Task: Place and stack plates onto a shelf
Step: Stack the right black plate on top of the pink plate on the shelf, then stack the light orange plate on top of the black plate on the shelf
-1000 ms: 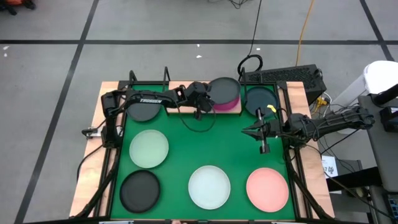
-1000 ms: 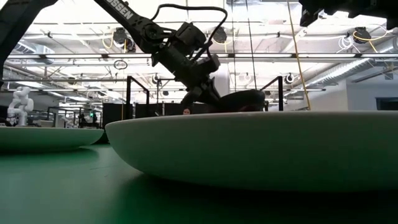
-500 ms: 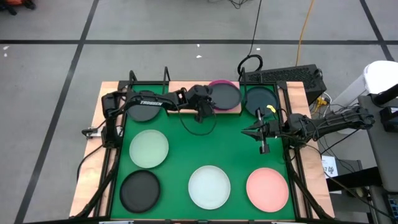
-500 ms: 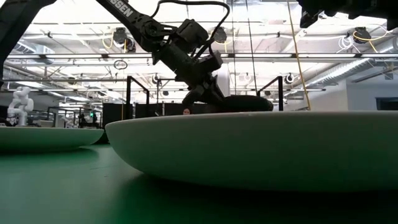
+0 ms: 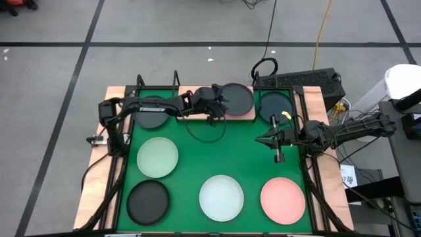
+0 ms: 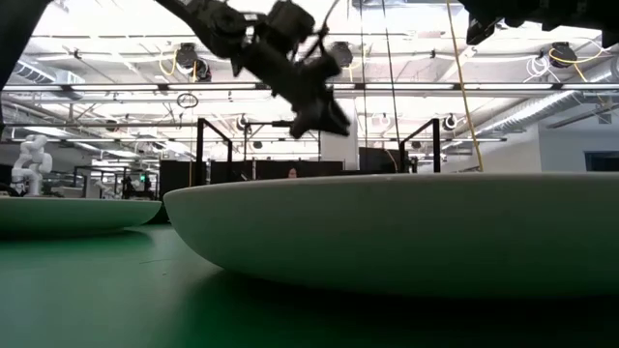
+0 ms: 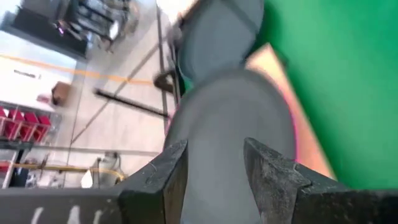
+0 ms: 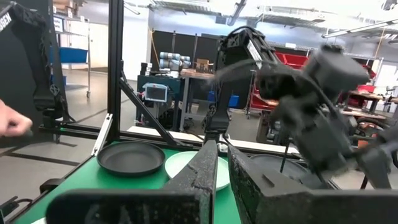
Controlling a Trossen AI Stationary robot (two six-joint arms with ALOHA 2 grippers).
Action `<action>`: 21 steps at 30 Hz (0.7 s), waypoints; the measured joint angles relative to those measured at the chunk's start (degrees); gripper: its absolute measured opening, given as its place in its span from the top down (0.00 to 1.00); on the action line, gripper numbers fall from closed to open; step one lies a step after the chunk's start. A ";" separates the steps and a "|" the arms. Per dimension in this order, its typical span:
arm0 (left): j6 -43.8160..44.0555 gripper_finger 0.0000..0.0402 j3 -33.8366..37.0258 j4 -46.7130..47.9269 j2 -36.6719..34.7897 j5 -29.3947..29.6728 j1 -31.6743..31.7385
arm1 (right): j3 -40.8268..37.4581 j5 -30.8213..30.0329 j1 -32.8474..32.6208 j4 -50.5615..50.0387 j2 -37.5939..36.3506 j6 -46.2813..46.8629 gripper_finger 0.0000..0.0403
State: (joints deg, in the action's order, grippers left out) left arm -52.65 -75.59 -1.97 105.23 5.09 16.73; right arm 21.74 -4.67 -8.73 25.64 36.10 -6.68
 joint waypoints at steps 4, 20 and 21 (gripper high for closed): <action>2.20 0.60 -0.02 0.68 -3.60 -0.54 -1.24 | 0.00 0.02 0.00 -0.29 0.00 0.68 0.94; 22.96 0.60 -0.02 13.52 -31.93 -0.59 -10.77 | 1.12 8.02 0.02 -4.93 -2.69 11.90 0.94; 24.81 0.60 0.03 15.83 -34.07 -0.59 -11.14 | 1.91 10.11 0.00 -6.31 -2.88 12.75 0.94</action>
State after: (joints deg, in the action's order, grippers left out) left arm -27.85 -75.57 13.86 71.16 4.50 5.59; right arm 23.64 5.45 -8.73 19.33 33.22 6.07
